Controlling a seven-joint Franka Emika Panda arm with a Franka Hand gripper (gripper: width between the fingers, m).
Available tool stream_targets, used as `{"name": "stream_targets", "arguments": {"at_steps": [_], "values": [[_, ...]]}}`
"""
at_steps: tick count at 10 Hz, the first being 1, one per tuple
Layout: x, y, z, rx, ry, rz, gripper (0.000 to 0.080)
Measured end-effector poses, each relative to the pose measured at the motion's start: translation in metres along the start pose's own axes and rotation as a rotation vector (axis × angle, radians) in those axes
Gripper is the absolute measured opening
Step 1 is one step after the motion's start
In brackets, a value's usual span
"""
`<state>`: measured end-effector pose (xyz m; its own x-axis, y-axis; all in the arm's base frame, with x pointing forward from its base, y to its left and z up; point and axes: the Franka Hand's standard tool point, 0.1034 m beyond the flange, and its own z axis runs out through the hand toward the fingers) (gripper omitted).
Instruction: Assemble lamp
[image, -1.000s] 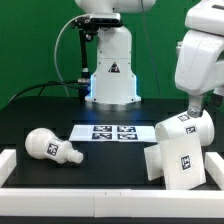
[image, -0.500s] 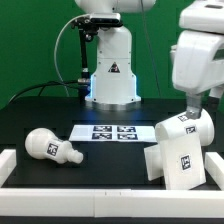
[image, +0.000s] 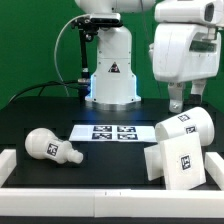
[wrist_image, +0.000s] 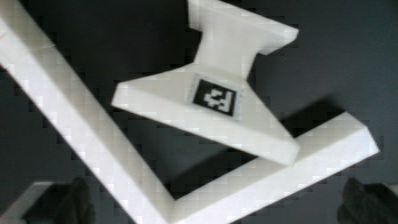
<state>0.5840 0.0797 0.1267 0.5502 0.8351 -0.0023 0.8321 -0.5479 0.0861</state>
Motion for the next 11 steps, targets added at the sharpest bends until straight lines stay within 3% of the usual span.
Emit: {"name": "stream_targets", "arguments": {"at_steps": [4, 5, 6, 8, 11], "values": [[-0.004, 0.002, 0.002, -0.005, 0.020, 0.025, 0.0700], [-0.019, 0.004, 0.006, -0.002, 0.050, 0.104, 0.0700], [-0.031, 0.000, 0.013, 0.036, 0.062, 0.214, 0.0700], [-0.029, -0.006, 0.023, 0.095, 0.064, 0.293, 0.0700], [-0.029, -0.005, 0.024, 0.102, 0.063, 0.294, 0.0700]]}}
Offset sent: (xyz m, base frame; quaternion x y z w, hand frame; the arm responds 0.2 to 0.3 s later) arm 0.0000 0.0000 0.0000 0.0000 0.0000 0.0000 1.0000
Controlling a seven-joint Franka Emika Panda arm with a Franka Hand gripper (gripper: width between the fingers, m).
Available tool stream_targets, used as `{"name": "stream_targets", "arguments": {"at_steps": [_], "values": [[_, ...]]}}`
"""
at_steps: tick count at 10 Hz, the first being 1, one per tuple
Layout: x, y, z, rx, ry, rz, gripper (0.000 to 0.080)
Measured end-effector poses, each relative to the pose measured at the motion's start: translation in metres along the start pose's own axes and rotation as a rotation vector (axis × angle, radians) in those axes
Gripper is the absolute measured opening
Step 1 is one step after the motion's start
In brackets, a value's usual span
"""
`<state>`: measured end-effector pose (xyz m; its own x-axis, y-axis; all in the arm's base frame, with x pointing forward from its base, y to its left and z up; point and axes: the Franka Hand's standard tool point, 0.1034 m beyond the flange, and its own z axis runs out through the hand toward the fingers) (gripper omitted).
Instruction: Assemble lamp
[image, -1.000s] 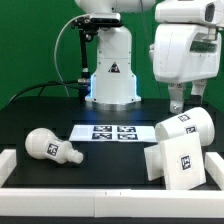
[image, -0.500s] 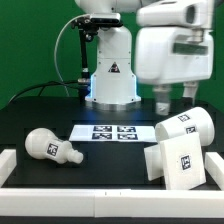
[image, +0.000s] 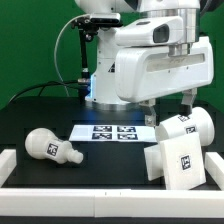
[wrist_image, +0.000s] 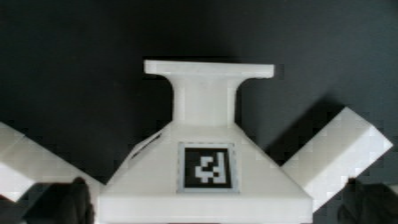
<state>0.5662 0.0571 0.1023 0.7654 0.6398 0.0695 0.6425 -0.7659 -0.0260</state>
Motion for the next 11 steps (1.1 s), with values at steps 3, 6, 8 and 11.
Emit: {"name": "stream_targets", "arguments": {"at_steps": [3, 6, 8, 11], "values": [[-0.007, 0.001, 0.015, -0.010, 0.016, 0.013, 0.0700], [-0.013, 0.004, 0.040, 0.001, 0.008, 0.026, 0.0700], [-0.012, 0.002, 0.051, 0.001, 0.013, 0.025, 0.0700], [-0.014, -0.002, 0.064, 0.010, 0.007, 0.024, 0.0700]]}}
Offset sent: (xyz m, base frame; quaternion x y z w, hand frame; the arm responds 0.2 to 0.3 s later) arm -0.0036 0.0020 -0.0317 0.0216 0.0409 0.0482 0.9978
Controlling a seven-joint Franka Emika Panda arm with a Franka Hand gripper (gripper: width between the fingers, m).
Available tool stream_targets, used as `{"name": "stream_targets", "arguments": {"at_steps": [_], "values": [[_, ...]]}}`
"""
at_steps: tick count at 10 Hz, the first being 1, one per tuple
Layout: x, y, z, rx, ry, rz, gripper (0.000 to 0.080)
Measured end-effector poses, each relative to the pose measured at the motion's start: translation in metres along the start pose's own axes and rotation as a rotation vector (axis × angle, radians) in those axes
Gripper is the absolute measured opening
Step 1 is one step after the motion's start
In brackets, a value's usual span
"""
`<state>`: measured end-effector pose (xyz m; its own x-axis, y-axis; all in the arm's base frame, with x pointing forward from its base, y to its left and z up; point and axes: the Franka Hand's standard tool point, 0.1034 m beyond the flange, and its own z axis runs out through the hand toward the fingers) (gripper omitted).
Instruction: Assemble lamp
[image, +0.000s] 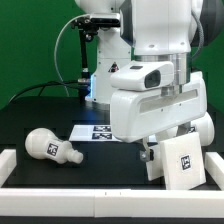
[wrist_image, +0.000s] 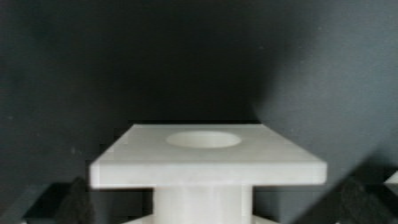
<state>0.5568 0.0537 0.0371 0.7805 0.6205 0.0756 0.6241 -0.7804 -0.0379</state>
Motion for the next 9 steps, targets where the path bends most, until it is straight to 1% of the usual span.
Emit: {"name": "stream_targets", "arguments": {"at_steps": [2, 3, 5, 6, 7, 8, 9], "values": [[-0.002, -0.002, 0.011, 0.006, -0.004, 0.001, 0.0700], [0.000, -0.003, 0.012, 0.008, -0.003, -0.002, 0.0700], [-0.003, -0.004, 0.017, 0.013, -0.010, -0.002, 0.0700], [-0.003, -0.004, 0.016, 0.013, -0.010, -0.003, 0.0670], [-0.003, -0.004, 0.017, 0.013, -0.010, -0.003, 0.0670], [-0.003, -0.004, 0.016, 0.013, -0.010, -0.003, 0.0526], [-0.003, -0.004, 0.016, 0.013, -0.010, -0.003, 0.0526]]}}
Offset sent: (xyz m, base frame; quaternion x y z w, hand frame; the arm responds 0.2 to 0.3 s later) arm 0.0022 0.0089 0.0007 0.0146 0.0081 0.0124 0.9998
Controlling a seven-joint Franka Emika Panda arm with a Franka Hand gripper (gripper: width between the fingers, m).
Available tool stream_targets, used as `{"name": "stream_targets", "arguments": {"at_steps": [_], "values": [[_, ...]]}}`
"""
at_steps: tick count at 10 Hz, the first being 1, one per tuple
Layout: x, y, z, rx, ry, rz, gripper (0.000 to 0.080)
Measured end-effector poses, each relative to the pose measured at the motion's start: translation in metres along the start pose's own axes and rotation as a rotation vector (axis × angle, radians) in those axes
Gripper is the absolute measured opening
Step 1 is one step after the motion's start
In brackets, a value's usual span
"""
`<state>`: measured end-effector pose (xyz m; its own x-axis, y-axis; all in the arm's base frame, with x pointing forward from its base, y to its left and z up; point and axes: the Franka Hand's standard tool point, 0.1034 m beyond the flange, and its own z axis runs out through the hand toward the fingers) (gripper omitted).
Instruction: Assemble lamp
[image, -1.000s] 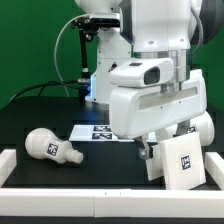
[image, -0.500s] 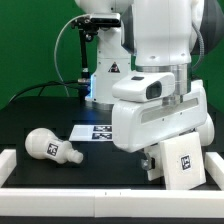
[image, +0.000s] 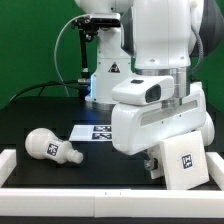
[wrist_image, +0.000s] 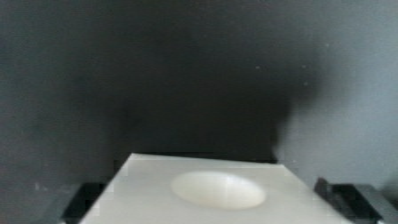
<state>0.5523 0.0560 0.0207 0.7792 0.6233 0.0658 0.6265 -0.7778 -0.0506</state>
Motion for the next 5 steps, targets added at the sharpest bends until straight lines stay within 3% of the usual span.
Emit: {"name": "stream_targets", "arguments": {"at_steps": [5], "values": [[0.0000, 0.0000, 0.0000, 0.000, 0.000, 0.000, 0.0527]]}}
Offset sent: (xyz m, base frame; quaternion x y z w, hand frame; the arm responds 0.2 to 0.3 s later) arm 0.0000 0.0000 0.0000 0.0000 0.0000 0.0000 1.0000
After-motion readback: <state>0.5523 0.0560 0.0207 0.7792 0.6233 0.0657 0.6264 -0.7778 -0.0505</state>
